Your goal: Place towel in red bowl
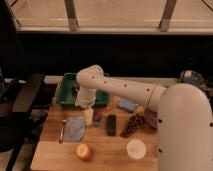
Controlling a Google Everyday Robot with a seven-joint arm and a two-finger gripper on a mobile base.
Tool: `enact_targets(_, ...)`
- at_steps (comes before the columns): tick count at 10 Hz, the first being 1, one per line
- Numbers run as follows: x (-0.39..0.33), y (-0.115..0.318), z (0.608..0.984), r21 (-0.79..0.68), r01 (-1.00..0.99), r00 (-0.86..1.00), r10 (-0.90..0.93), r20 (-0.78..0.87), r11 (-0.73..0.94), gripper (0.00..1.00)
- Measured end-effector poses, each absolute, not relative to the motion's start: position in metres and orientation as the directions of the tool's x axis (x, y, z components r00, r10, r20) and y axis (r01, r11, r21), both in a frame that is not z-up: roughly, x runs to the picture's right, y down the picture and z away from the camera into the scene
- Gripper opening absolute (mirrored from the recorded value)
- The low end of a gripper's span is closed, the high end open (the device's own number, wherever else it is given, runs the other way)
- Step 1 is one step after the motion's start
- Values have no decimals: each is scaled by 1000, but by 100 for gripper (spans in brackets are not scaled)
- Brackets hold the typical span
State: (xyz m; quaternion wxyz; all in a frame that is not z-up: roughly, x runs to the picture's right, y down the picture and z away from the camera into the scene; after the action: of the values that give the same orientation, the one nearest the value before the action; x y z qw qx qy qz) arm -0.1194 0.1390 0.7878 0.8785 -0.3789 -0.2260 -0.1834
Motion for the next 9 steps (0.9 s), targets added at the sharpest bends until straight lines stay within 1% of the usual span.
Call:
enact_targets(3, -122, 144, 790, -592, 488, 833, -140, 535, 641, 80)
enact_targets(6, -134, 175, 809, -633, 448, 845, -67, 530, 631, 80)
enact_targets(9, -140, 190, 818, -660, 419, 858, -34, 512, 623, 80)
